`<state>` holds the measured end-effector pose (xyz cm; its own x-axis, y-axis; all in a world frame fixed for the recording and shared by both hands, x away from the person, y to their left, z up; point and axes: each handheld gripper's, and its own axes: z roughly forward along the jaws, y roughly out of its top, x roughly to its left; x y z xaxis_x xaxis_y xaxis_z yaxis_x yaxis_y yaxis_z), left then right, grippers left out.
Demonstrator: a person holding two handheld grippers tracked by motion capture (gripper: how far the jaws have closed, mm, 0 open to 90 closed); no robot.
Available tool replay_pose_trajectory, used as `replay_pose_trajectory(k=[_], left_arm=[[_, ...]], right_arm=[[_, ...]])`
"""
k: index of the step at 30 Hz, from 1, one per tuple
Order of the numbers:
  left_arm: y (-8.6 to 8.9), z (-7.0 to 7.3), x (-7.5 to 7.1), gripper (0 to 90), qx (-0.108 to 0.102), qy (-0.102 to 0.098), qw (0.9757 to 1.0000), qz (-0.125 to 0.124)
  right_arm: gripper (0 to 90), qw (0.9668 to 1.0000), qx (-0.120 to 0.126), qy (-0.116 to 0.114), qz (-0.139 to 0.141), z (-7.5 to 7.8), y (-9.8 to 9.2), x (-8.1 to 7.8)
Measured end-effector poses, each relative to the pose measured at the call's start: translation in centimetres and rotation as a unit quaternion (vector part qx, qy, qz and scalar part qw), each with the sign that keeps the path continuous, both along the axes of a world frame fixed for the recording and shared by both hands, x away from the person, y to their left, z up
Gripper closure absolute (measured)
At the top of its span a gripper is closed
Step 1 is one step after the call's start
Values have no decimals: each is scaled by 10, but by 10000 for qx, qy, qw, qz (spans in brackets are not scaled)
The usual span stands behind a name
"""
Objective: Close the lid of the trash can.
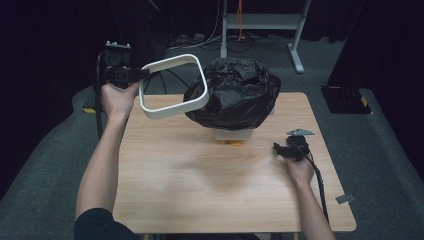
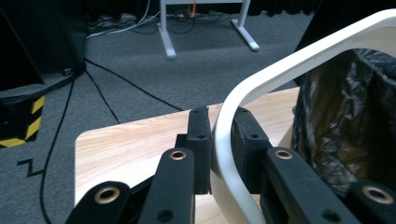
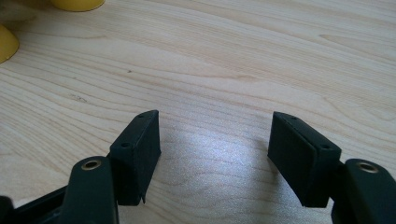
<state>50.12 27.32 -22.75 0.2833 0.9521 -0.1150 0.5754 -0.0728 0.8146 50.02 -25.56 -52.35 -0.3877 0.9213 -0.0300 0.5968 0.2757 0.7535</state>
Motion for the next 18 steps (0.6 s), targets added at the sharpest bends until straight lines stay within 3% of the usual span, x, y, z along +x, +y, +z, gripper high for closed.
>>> replay_pose_trajectory(k=[7,12,18], left_arm=[[-16,7,5,787,75,-73,9997,-208],[-23,8,11,787,26,-59,9996,-267],[-29,11,13,787,110,-89,9994,-314]], right_arm=[[341,10000,-4,-9,-4,0,0,0],[341,10000,1,-5,-4,0,0,0],[341,10000,0,-4,-11,0,0,0]])
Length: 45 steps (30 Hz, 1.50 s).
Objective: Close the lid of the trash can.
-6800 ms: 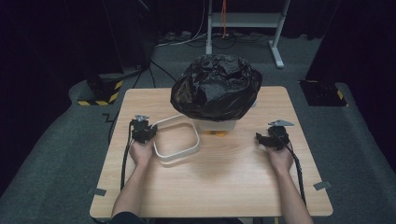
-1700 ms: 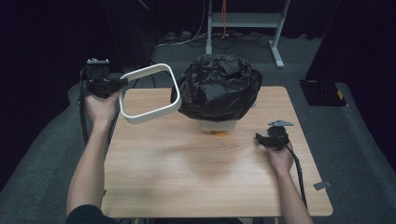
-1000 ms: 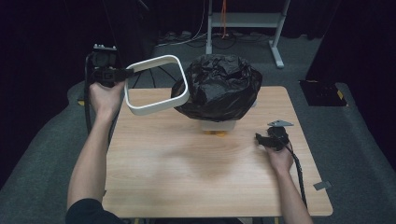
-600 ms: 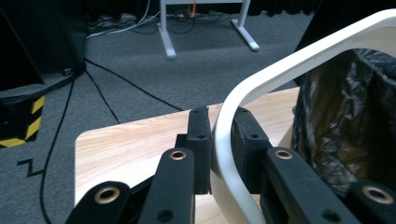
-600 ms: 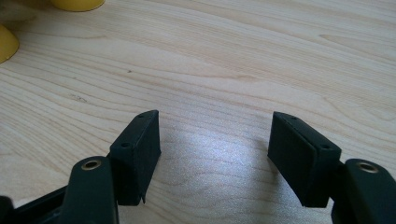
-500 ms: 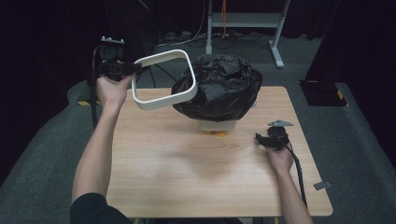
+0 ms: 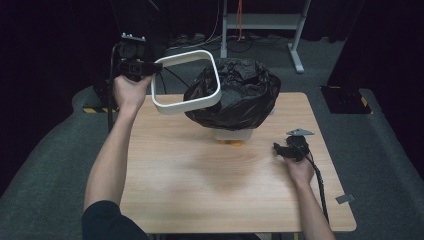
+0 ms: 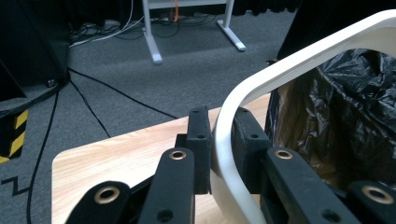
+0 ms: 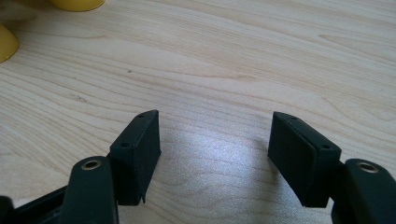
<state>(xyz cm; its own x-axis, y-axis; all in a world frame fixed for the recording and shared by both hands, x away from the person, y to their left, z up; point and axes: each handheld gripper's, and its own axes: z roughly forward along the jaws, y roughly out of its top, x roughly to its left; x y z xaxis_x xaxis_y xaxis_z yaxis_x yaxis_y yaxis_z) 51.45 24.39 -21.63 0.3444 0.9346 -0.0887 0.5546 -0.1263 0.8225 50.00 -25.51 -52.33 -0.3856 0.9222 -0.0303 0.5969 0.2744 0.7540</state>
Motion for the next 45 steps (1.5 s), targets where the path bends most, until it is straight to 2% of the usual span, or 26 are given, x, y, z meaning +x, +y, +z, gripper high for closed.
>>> replay_pose_trajectory(k=[24,29,45], left_arm=[[-38,8,17,786,133,-43,9995,-294],[-45,10,20,786,98,-56,9993,-355],[-76,14,41,786,150,-12,9983,-571]], right_arm=[[341,10000,-16,-13,-1,0,0,0],[341,10000,-19,-14,0,0,0,0],[340,10000,-7,1,-10,0,0,0]])
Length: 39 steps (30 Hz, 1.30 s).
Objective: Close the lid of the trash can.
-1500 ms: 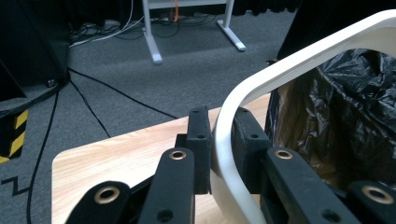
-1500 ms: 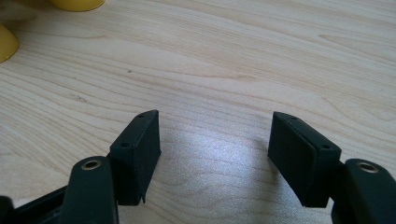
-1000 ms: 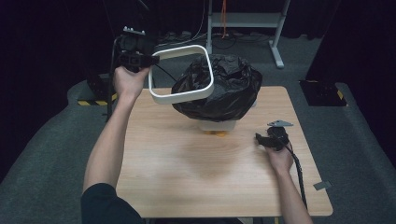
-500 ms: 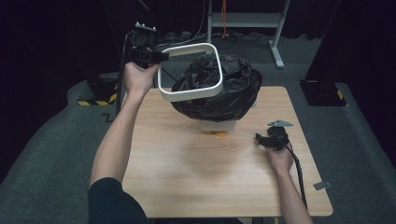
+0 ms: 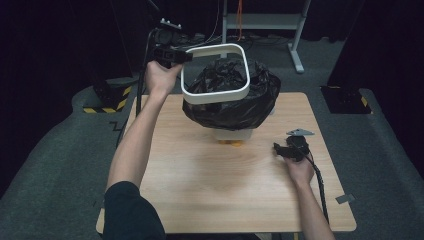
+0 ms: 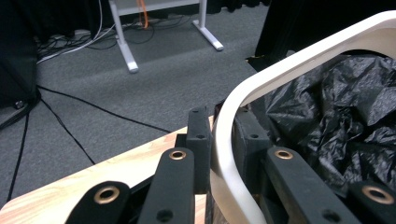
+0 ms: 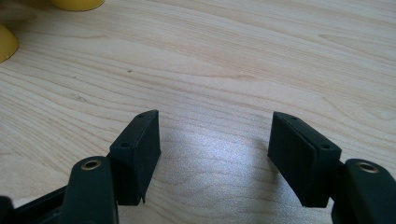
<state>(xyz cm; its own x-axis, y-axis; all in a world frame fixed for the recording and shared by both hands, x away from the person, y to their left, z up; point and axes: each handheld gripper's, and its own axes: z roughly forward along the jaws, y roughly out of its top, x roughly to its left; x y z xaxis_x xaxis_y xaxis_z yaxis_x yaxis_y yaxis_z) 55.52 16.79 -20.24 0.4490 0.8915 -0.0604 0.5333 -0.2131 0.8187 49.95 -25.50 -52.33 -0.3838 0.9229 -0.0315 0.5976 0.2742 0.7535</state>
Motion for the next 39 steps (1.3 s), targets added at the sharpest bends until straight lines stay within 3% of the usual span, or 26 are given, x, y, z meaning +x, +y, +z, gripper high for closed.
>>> replay_pose_trajectory(k=[19,39], left_arm=[[-38,-2,18,785,157,28,9997,-204],[-54,-10,34,785,214,81,9996,-168]], right_arm=[[341,10000,56,33,-2,0,-1,0],[340,10000,40,34,13,0,-1,0]])
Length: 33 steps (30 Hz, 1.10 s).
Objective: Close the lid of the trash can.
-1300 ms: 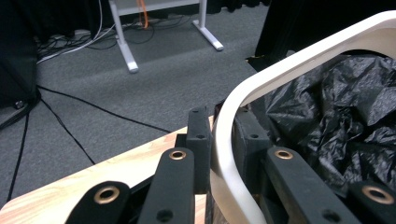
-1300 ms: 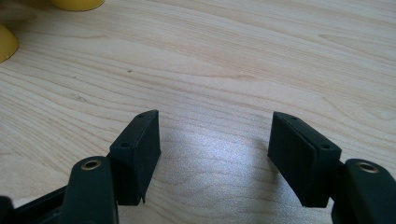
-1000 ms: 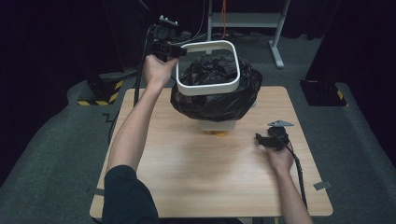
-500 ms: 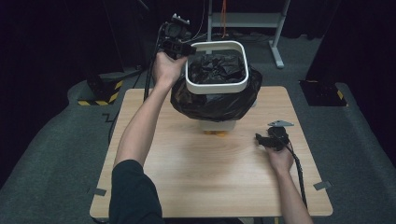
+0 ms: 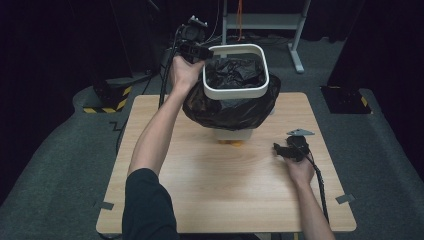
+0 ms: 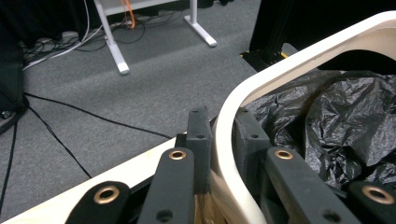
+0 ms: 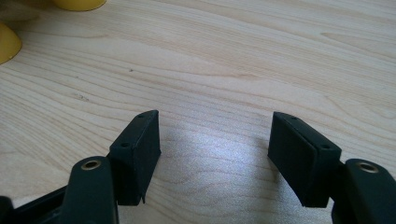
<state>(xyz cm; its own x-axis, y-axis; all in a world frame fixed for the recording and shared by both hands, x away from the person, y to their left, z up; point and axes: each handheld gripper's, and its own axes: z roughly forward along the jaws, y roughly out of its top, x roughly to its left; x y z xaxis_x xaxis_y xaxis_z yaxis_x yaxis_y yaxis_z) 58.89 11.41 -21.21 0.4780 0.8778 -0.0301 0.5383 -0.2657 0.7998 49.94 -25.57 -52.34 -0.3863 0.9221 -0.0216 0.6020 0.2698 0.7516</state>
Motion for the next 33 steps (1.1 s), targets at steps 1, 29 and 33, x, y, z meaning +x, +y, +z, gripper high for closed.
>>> replay_pose_trajectory(k=[1,29,33], left_arm=[[-1,-1,1,785,-15,-2,10000,4],[-11,-14,6,794,584,-49,9983,14],[-12,-17,6,795,603,-89,9981,17]], right_arm=[[340,10000,0,3,-1,0,0,0],[347,10000,17,11,-9,0,0,-1],[346,10000,14,6,-21,0,1,-1]])
